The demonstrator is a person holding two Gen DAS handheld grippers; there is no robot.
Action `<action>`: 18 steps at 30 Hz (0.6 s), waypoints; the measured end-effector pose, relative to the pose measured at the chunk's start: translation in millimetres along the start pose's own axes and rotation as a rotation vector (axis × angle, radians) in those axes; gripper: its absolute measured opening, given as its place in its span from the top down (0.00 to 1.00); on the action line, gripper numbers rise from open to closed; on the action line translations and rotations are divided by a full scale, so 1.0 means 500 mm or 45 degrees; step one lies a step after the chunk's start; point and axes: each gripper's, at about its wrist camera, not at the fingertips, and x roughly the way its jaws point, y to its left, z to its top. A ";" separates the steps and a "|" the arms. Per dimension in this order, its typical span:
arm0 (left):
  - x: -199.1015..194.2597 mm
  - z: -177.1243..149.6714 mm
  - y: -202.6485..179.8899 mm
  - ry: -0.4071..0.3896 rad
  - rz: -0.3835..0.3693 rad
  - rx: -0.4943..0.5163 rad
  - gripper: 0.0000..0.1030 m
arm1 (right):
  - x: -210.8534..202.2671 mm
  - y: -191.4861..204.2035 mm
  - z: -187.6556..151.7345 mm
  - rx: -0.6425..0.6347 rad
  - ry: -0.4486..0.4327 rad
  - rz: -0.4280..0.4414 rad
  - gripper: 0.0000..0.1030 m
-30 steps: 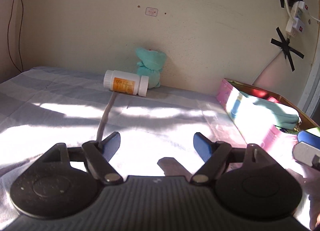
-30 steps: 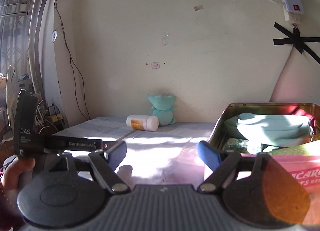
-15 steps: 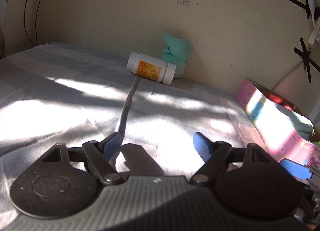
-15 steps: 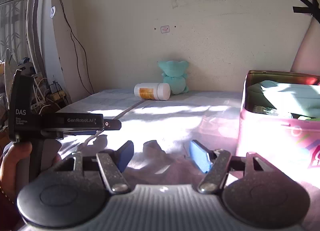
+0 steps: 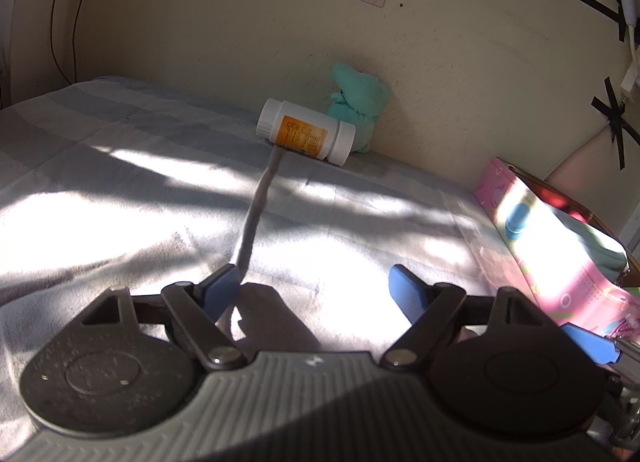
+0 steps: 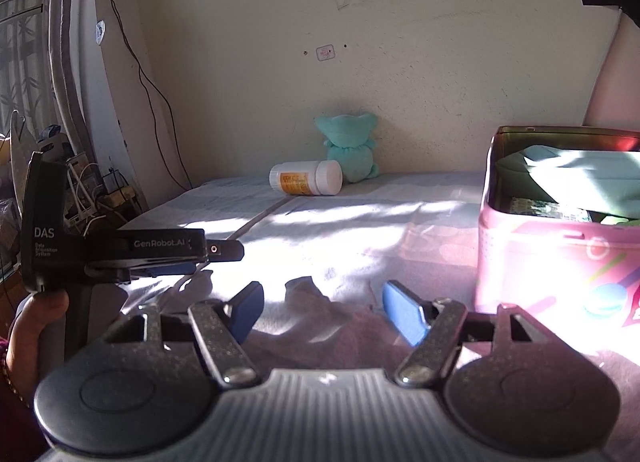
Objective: Organize objects
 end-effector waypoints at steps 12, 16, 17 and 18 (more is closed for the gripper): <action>0.000 0.000 0.002 0.001 -0.001 0.002 0.19 | -0.001 0.000 0.000 0.002 -0.003 -0.006 0.31; 0.000 0.000 0.002 0.001 -0.001 0.002 0.19 | -0.001 0.000 0.000 0.003 -0.004 -0.006 0.30; 0.000 0.000 0.002 0.001 -0.001 0.002 0.19 | -0.001 0.000 0.000 0.003 -0.004 -0.006 0.30; 0.000 0.000 0.001 0.001 -0.001 0.002 0.19 | -0.001 0.000 0.000 0.003 -0.004 -0.006 0.30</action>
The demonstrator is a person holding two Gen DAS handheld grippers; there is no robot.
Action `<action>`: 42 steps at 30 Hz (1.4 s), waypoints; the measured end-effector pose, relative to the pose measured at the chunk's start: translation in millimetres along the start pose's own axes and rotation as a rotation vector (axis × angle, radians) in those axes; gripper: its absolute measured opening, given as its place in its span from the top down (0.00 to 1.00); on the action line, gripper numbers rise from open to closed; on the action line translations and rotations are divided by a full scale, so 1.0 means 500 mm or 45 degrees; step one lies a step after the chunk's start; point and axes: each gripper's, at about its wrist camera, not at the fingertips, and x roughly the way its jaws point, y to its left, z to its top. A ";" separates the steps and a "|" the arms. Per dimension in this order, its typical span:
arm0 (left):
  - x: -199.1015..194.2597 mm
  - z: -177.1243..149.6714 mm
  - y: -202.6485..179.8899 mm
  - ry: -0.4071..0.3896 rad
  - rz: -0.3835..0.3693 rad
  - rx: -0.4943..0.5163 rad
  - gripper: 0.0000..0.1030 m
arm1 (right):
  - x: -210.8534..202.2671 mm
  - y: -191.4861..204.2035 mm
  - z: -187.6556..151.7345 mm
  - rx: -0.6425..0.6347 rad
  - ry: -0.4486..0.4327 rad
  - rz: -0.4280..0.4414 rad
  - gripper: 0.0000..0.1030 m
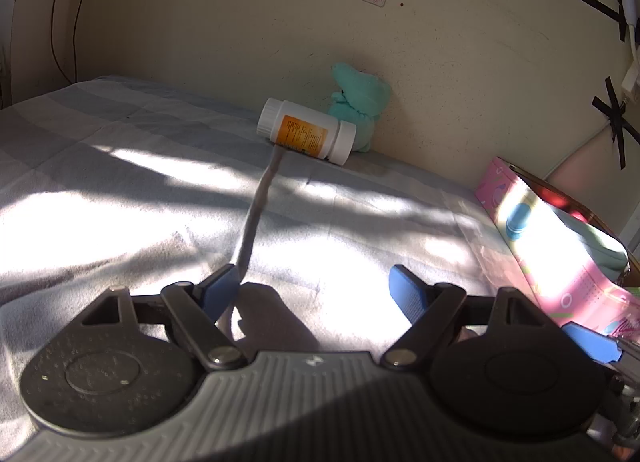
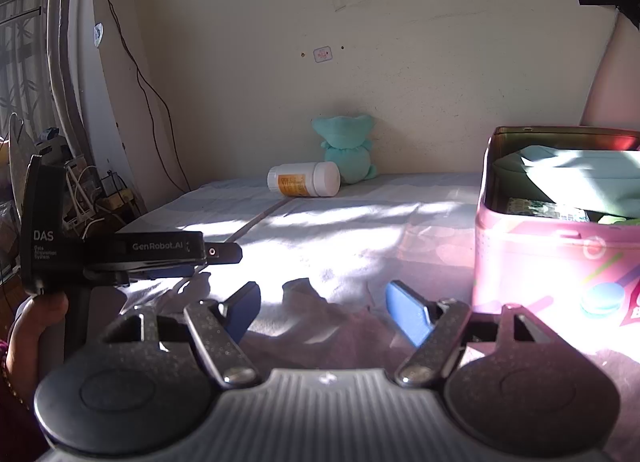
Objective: Organize objects
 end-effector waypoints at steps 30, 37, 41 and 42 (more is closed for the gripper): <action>0.000 -0.001 -0.001 0.001 -0.002 0.003 0.19 | 0.000 -0.001 -0.001 0.002 0.000 -0.001 0.28; 0.001 0.002 0.009 -0.004 -0.019 -0.022 0.19 | 0.004 0.004 0.002 -0.011 0.021 -0.012 0.28; 0.010 0.031 0.025 -0.012 0.008 -0.023 0.19 | 0.018 0.010 0.011 -0.015 0.050 -0.024 0.28; 0.010 0.047 0.034 -0.032 0.026 -0.020 0.19 | 0.027 0.011 0.019 -0.010 0.061 -0.018 0.28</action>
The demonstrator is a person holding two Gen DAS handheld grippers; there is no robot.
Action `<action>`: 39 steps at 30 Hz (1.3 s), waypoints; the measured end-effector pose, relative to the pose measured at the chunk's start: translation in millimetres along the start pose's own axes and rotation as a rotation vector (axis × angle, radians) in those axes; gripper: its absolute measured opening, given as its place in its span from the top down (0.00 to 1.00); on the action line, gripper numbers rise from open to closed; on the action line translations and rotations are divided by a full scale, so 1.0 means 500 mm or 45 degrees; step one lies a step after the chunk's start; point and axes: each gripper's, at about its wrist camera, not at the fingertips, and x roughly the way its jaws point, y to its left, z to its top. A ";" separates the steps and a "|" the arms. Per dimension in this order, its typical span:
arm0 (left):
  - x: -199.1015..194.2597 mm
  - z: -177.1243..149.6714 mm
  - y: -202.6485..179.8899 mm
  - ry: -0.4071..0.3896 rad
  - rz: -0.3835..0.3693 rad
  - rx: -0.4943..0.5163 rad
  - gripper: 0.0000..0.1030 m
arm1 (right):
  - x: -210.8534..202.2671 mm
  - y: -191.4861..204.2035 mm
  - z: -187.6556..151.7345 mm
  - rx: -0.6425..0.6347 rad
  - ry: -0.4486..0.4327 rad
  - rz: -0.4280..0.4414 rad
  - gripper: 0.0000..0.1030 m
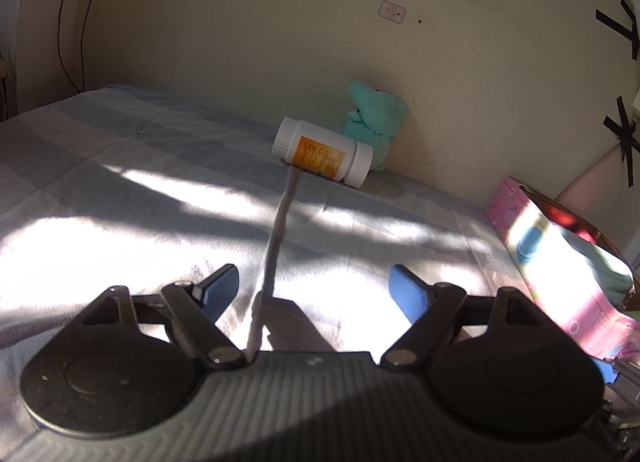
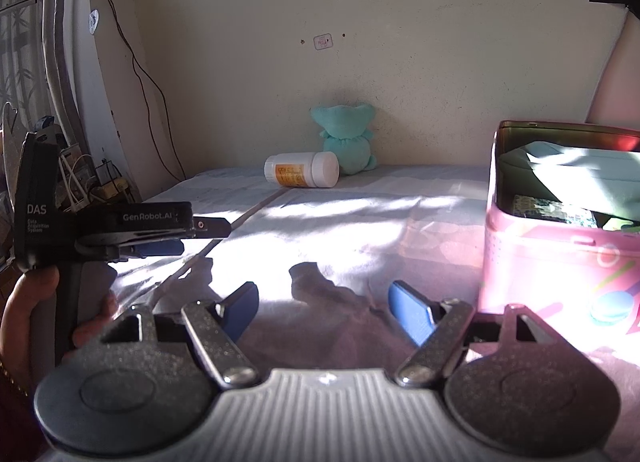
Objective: Organize objects
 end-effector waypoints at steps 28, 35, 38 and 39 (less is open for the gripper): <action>0.013 0.045 0.140 -0.008 0.090 -0.374 0.18 | 0.487 0.120 0.274 -0.303 -0.012 -0.063 0.14; 0.018 0.043 0.144 0.005 0.116 -0.385 0.18 | 0.609 0.147 0.277 -0.691 0.305 -0.137 0.30; 0.018 0.043 0.146 0.002 0.134 -0.384 0.18 | 0.619 0.138 0.265 -0.704 0.315 -0.157 0.44; 0.018 0.043 0.146 -0.001 0.139 -0.380 0.18 | 0.609 0.137 0.257 -0.708 0.307 -0.158 0.46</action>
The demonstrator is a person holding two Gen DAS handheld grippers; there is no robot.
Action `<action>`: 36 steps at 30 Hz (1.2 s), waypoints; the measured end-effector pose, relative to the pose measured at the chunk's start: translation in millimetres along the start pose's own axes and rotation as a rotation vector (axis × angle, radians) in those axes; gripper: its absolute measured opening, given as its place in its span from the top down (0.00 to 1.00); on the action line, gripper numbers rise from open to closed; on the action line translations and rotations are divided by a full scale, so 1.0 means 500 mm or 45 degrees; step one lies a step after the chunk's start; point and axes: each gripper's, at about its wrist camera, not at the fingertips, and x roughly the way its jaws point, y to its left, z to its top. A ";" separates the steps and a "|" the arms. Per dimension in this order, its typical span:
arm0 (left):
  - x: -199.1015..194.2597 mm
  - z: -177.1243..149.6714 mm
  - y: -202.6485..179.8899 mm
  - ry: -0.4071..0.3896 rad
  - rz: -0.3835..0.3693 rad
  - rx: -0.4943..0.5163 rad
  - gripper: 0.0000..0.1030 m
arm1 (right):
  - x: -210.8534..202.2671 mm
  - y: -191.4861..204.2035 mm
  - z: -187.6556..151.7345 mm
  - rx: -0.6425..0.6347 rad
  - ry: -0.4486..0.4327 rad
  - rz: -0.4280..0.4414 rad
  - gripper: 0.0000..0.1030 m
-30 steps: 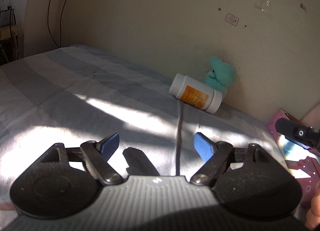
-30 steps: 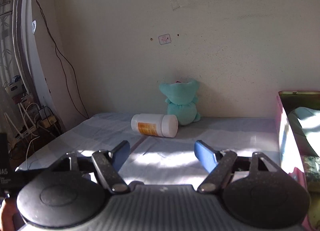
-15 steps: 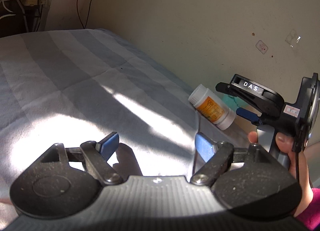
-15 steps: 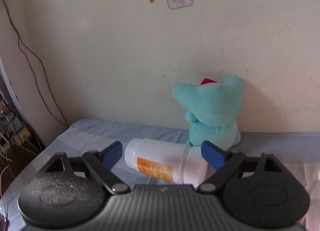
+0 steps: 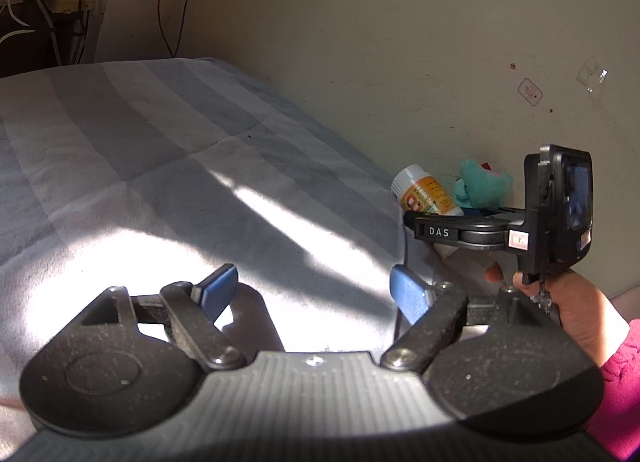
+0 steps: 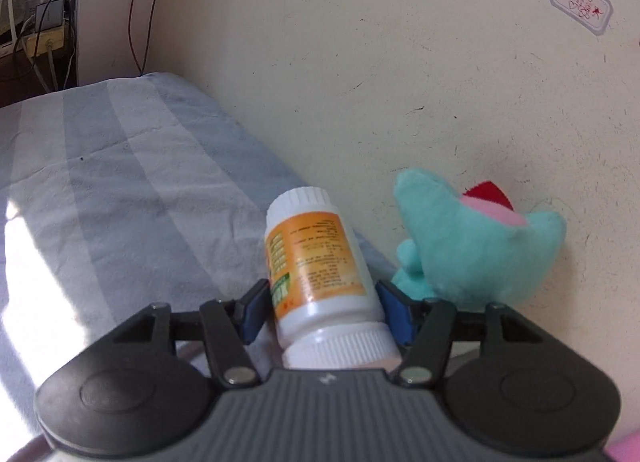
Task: Organize objects
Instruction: 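Close the right gripper around the white pill bottle and lift it, then carry the pill bottle into the pink tin and set it upright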
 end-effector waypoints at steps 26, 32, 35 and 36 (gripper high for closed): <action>-0.048 -0.083 -0.115 0.088 -0.454 0.324 0.17 | -0.532 0.081 -0.436 0.024 -0.102 0.027 0.45; -0.085 -0.111 -0.133 0.151 -0.514 0.304 0.11 | -0.533 0.064 -0.455 0.124 -0.162 0.035 0.35; -0.094 -0.109 -0.137 0.157 -0.541 0.294 0.11 | -0.537 0.054 -0.462 0.155 -0.164 0.060 0.33; -0.095 -0.109 -0.141 0.164 -0.560 0.293 0.11 | -0.539 0.053 -0.468 0.162 -0.165 0.064 0.33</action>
